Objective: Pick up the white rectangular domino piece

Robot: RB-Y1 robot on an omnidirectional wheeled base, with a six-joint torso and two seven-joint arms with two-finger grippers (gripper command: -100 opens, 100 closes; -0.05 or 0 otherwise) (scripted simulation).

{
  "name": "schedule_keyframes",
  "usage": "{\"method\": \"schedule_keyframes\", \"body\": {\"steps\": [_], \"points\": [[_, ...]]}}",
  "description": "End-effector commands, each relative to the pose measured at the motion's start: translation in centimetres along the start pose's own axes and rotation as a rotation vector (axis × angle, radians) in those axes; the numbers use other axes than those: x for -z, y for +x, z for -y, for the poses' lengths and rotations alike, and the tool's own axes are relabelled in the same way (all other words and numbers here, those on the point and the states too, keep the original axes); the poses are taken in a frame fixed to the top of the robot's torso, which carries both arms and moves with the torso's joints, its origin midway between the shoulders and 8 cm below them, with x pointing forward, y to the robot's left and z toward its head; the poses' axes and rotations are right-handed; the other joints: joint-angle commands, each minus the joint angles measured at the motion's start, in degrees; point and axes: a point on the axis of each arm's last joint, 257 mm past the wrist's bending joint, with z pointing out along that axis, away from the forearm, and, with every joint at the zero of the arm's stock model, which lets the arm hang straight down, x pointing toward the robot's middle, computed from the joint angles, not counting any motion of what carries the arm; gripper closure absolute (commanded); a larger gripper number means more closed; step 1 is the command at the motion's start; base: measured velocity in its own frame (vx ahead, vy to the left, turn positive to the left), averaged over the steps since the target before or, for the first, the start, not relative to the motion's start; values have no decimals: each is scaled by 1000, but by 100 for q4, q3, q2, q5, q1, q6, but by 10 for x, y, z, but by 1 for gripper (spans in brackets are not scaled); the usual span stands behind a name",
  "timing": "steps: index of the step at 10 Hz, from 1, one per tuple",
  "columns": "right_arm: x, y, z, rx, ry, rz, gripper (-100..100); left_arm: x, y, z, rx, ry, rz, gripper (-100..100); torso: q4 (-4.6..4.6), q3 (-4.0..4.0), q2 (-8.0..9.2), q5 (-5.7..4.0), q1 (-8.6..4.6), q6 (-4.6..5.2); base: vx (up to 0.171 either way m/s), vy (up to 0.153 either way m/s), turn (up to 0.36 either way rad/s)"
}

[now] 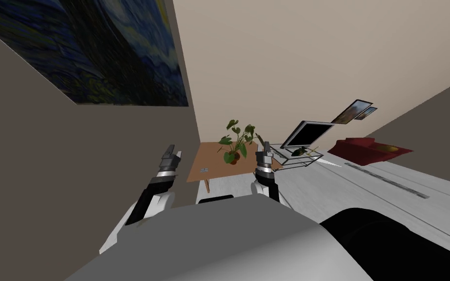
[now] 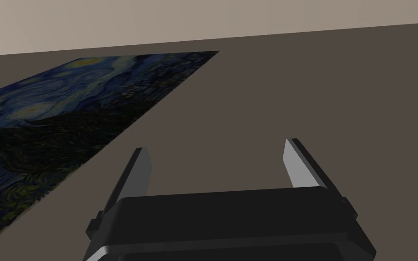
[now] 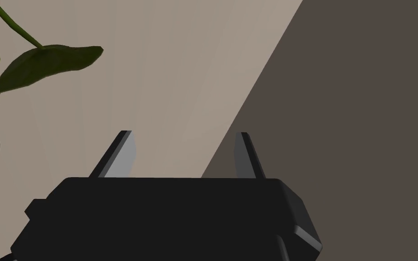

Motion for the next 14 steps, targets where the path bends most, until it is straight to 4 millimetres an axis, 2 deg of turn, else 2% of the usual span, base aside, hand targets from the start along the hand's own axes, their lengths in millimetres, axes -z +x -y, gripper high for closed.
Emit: {"method": "schedule_keyframes", "body": {"steps": [1,3,4,5,6,8,9,10,11,12,13,14], "points": [[0,0,0,0,0,0,0,1,-5,-15,-24,-31,-12,-100,0,0,0,0,0,0,-12,-28,-57],[0,0,0,0,0,0,0,-2,-21,-46,-81,-118,-26,-100,-1,-1,-3,0,1,-1,-12,-37,-137],[0,0,0,0,0,0,0,0,-22,-51,-82,-129,-25,-100,-1,-2,-3,0,-1,-1,-10,-28,-73],[0,0,0,0,0,0,0,-1,-34,-70,-110,-182,-25,-100,-1,-2,-4,0,2,-3,-14,-35,-157],[0,0,0,0,0,0,0,0,-34,-71,-110,-184,-25,-100,-1,-2,-3,0,0,-1,-10,-24,-73],[0,0,0,0,0,0,0,-1,-60,-104,-161,-282,-17,-100,-1,-3,-6,0,1,-1,-10,-38,-176],[0,0,0,0,0,0,0,3,-62,-113,-162,-303,-14,-100,-1,-2,-4,-1,-1,-2,-14,-27,-83],[0,0,0,0,0,0,0,6,-78,-133,-185,-363,-2,-100,-1,-2,-3,0,2,-4,-14,-34,-172],[0,0,0,0,0,0,0,6,-78,-134,-185,-366,-2,-100,0,-1,-3,0,1,-1,-11,-24,-72],[0,0,0,0,0,0,0,10,-96,-154,-205,-428,13,-100,0,-1,-2,0,4,-5,-8,-33,-155],[0,0,0,0,0,0,0,11,-96,-154,-205,-431,13,-100,-1,-2,-4,0,3,-2,-9,-18,-71],[0,0,0,0,0,0,0,16,-115,-174,-222,-494,32,-100,-1,-2,-4,1,5,-5,-12,-23,-153]]}}
